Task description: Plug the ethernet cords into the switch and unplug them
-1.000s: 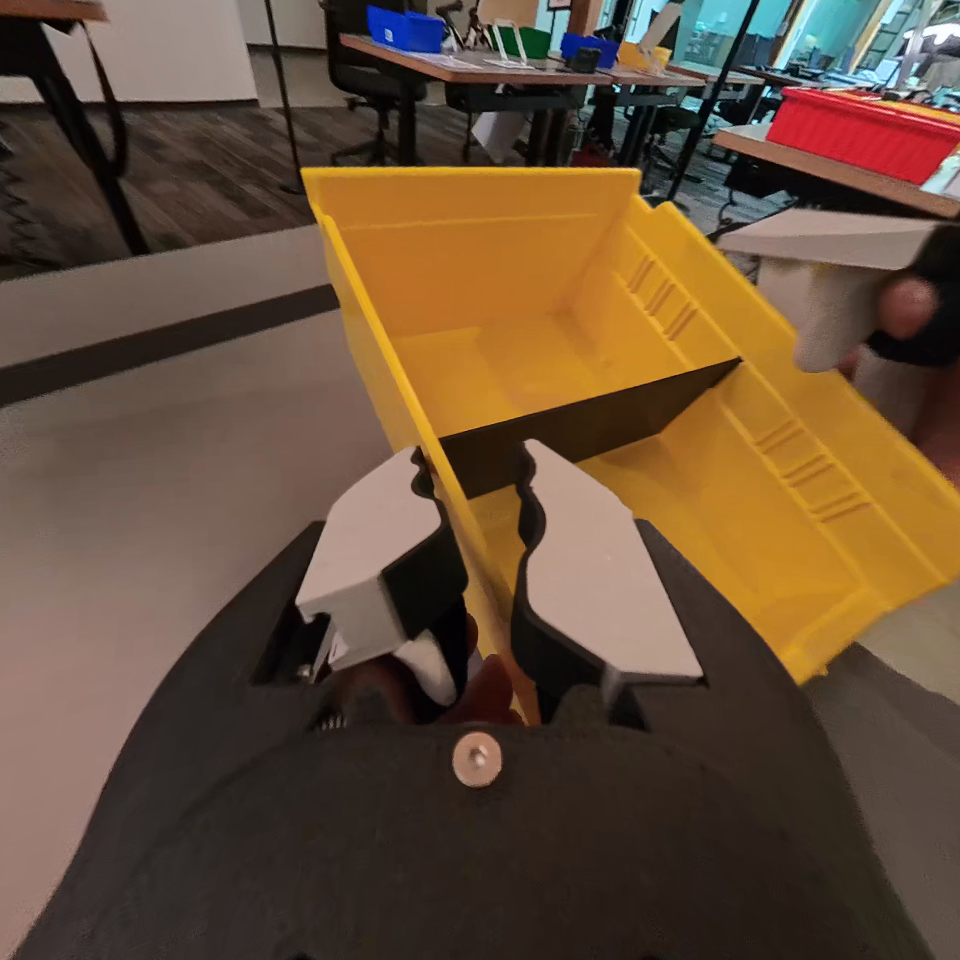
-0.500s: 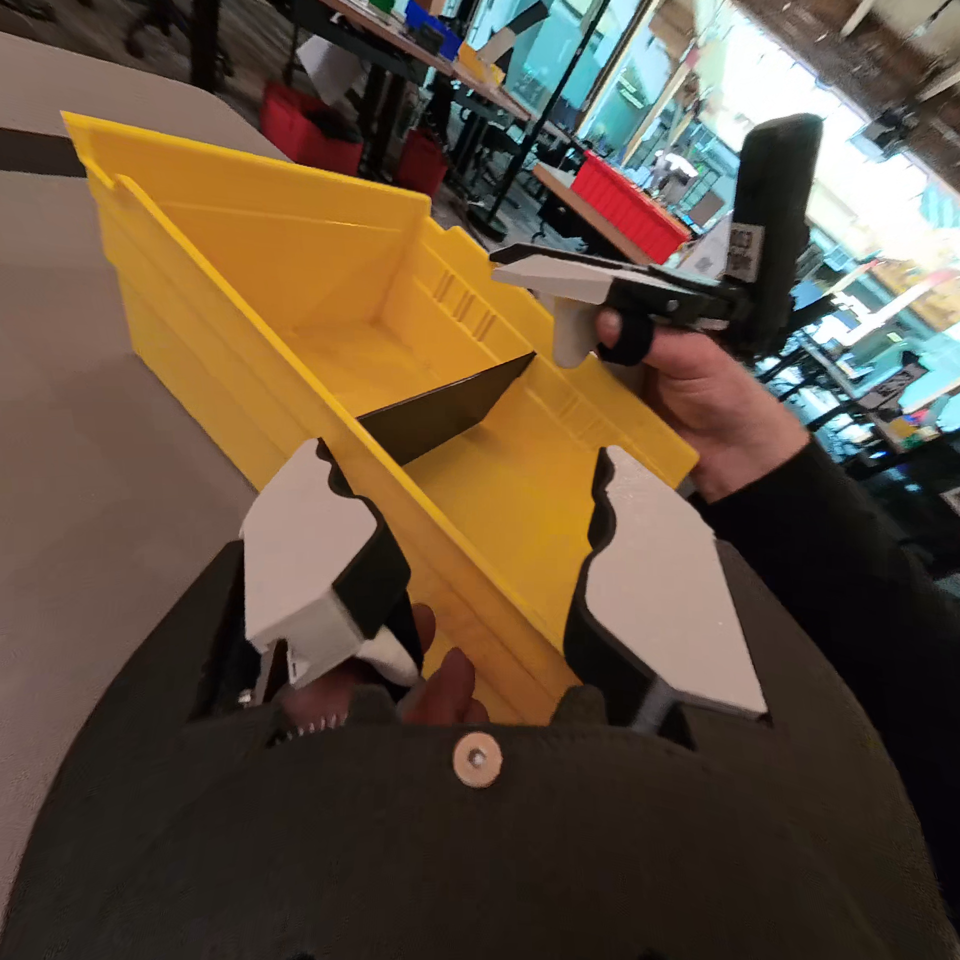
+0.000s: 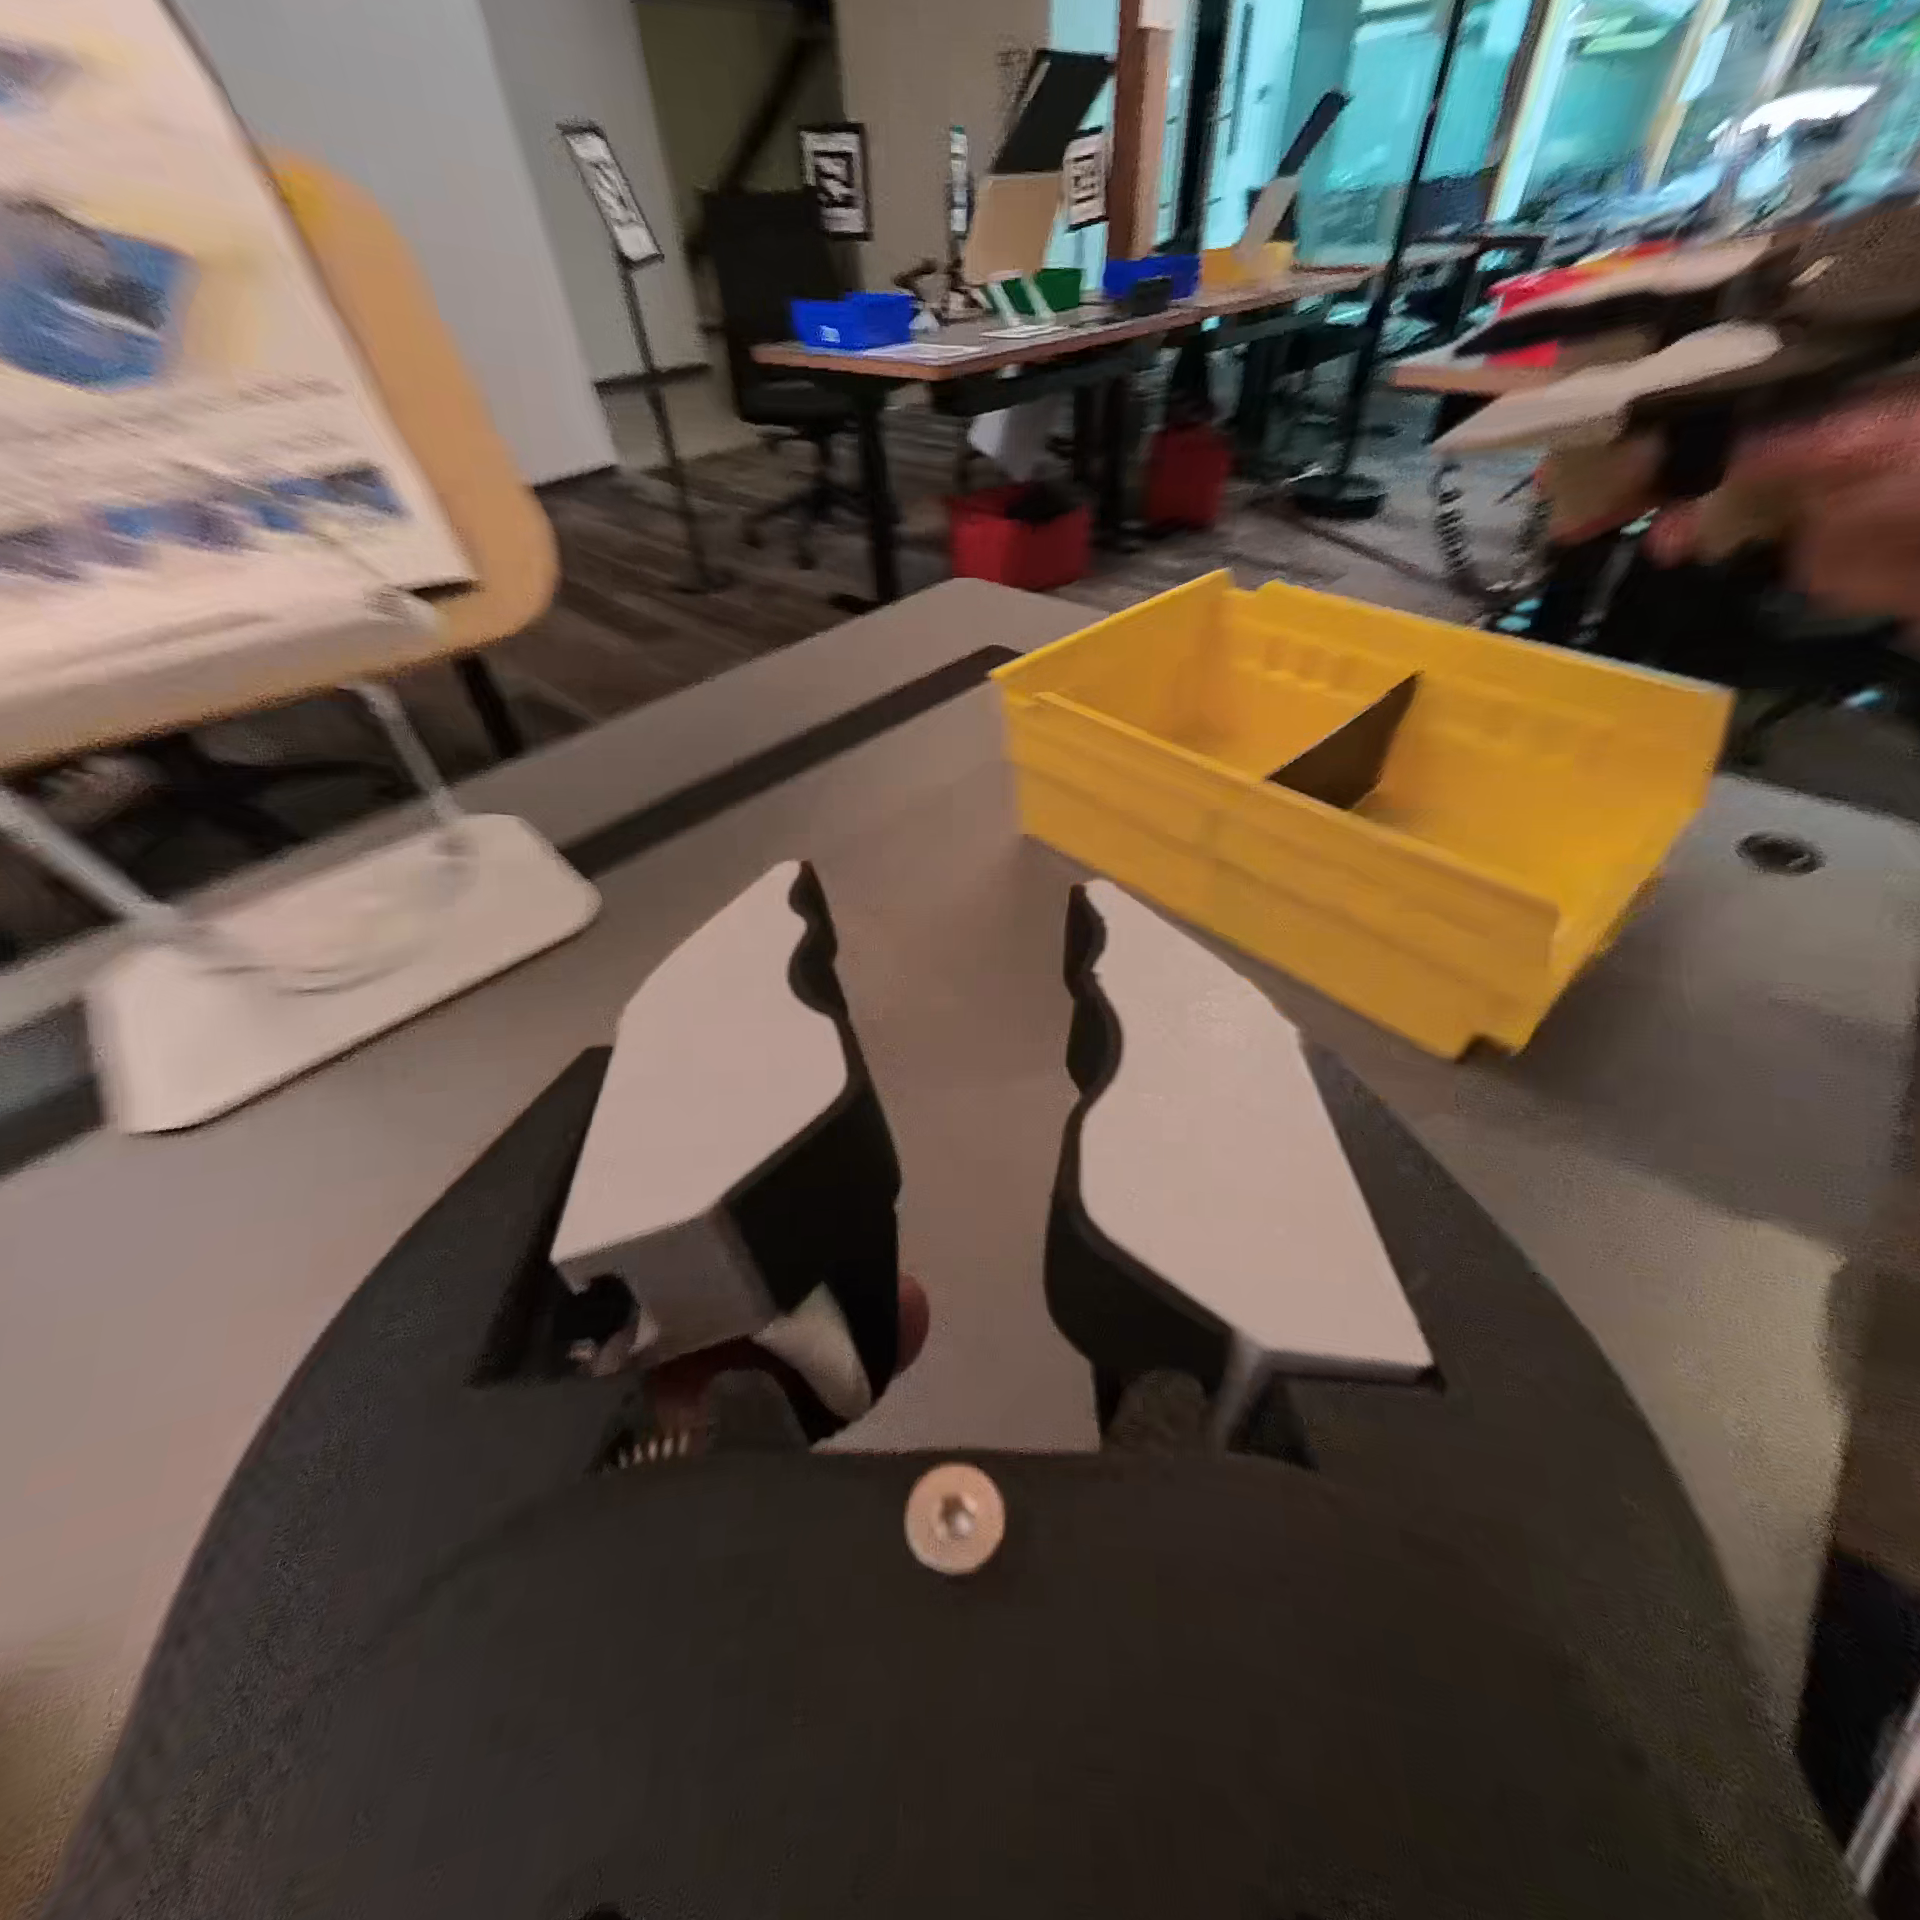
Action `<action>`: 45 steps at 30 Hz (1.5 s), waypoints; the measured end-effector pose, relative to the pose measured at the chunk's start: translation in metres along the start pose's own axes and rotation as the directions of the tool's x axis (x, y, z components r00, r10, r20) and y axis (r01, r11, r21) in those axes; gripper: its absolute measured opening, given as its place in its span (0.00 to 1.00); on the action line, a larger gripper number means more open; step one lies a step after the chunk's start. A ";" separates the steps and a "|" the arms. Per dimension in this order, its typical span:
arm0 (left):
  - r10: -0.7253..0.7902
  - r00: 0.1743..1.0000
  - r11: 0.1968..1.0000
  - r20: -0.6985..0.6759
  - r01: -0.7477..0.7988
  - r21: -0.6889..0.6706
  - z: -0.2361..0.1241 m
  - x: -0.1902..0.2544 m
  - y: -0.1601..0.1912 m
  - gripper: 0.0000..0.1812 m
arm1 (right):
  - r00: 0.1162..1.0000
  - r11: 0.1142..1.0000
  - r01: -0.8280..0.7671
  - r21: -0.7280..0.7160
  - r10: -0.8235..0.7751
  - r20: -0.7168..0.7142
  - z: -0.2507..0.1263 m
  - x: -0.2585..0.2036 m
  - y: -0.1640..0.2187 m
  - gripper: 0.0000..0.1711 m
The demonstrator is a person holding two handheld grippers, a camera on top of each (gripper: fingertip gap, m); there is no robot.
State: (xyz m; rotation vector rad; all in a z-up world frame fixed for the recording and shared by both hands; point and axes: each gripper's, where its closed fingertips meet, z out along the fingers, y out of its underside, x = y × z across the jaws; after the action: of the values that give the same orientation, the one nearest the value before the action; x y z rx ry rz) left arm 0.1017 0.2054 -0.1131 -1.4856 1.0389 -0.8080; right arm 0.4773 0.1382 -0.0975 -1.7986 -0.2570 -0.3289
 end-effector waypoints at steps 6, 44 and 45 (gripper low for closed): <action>0.367 0.923 0.928 -0.113 -0.354 0.117 -0.054 0.027 -0.010 0.20 | 0.836 0.961 -0.099 0.258 -0.061 0.545 -0.019 -0.215 -0.129 0.36; 0.311 0.827 0.950 -0.468 -0.265 0.163 -0.047 0.069 -0.001 0.20 | 0.421 0.917 0.180 0.355 -0.398 0.815 -0.009 -0.417 -0.149 0.15; 0.310 0.830 0.951 -0.463 -0.265 0.161 -0.047 0.068 -0.002 0.18 | 0.418 0.923 0.166 0.347 -0.384 0.823 -0.009 -0.417 -0.150 0.15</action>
State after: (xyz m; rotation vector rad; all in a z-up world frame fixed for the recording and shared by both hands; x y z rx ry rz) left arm 0.0859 0.1244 -0.1069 -1.0276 1.5388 -1.0181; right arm 0.0354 0.1656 -0.1075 -1.5428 -1.3160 0.4651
